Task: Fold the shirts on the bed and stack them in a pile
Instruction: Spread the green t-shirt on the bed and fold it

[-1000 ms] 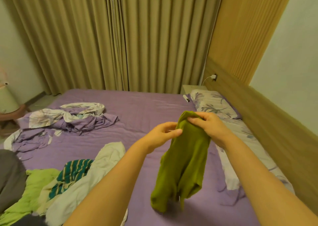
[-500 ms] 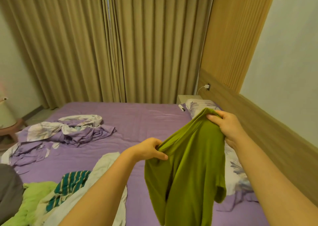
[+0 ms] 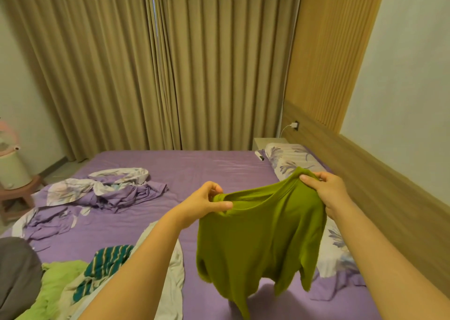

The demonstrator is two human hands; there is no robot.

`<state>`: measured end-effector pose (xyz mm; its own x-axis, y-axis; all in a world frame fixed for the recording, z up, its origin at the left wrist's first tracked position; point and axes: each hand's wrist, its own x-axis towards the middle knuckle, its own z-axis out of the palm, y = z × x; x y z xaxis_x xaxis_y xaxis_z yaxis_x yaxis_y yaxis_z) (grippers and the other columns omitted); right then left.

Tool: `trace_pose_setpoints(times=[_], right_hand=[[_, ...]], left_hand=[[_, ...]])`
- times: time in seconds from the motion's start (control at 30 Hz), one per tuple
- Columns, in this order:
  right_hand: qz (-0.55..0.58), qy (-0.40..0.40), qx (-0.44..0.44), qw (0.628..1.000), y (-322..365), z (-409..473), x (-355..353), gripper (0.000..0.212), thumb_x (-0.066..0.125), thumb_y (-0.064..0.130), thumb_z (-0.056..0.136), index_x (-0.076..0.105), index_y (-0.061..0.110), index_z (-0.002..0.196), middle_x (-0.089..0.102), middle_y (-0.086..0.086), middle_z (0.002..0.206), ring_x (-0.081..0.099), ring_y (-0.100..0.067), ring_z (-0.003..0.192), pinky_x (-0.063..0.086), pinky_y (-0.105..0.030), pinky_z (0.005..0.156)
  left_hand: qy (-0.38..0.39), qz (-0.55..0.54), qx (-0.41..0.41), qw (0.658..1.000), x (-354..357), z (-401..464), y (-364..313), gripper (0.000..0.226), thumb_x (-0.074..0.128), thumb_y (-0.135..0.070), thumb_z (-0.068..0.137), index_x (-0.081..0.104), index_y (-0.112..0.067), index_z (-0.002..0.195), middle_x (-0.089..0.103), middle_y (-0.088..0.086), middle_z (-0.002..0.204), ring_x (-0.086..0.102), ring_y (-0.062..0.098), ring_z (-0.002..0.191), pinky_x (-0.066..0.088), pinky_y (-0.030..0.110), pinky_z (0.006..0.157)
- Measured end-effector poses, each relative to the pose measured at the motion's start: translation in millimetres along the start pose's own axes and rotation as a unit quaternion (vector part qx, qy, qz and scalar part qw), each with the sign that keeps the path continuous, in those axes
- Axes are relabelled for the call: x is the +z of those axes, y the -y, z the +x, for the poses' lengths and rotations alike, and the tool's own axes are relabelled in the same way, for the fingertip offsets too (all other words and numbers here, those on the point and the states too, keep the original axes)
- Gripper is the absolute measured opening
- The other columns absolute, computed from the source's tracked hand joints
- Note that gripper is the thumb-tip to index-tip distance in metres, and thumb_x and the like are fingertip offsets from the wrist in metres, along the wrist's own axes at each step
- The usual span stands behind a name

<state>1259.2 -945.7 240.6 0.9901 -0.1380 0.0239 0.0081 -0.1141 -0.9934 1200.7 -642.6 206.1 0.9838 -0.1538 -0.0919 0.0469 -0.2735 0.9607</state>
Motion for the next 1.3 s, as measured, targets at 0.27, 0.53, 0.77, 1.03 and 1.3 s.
trace_pose_setpoints(times=[0.27,0.53,0.77,1.03,1.3], right_hand=[[0.001,-0.030,-0.007,1.000,-9,5,-8,0.017,0.065,0.022,0.088,0.068,0.006,0.094,0.067,-0.011,0.084,0.062,-0.028,0.082,0.051,-0.036,0.076],[-0.038,-0.001,-0.080,0.996,6,0,-11,0.011,0.060,0.023,0.091,0.066,0.014,0.094,0.067,-0.009,0.093,0.061,-0.020,0.082,0.049,-0.033,0.078],[-0.092,0.020,-0.145,0.985,19,-1,-18,0.022,0.060,0.022,0.091,0.067,0.012,0.109,0.063,0.005,0.097,0.057,-0.016,0.096,0.047,-0.037,0.090],[-0.154,0.046,-0.185,0.969,16,3,-21,0.021,0.046,0.017,0.098,0.062,0.015,0.111,0.061,-0.002,0.103,0.054,-0.017,0.098,0.046,-0.029,0.078],[-0.193,-0.021,-0.260,0.946,17,-2,-8,0.022,0.046,0.026,0.098,0.062,0.016,0.108,0.059,0.002,0.089,0.052,-0.014,0.083,0.038,-0.030,0.069]], left_hand=[[-0.024,0.124,0.023,0.992,-11,-2,-16,0.017,0.068,-0.003,0.083,0.065,-0.017,0.092,0.066,0.005,0.092,0.061,0.017,0.084,0.050,0.041,0.088],[-0.157,0.107,0.047,0.981,-17,-1,-23,0.021,0.063,-0.034,0.089,0.058,-0.015,0.080,0.054,0.007,0.076,0.048,0.018,0.070,0.038,0.034,0.063],[-0.126,0.152,0.032,0.980,-22,-11,-47,0.027,0.049,-0.030,0.098,0.066,-0.014,0.110,0.066,0.003,0.102,0.060,0.019,0.092,0.050,0.038,0.086],[-0.162,0.195,0.039,0.967,-22,-19,-68,0.010,0.063,-0.023,0.090,0.068,-0.014,0.092,0.062,0.000,0.078,0.055,0.011,0.071,0.049,0.026,0.065],[-0.278,0.167,0.088,0.942,-14,-33,-66,0.010,0.060,-0.034,0.091,0.059,-0.026,0.085,0.063,0.002,0.077,0.054,0.014,0.069,0.044,0.029,0.062]])
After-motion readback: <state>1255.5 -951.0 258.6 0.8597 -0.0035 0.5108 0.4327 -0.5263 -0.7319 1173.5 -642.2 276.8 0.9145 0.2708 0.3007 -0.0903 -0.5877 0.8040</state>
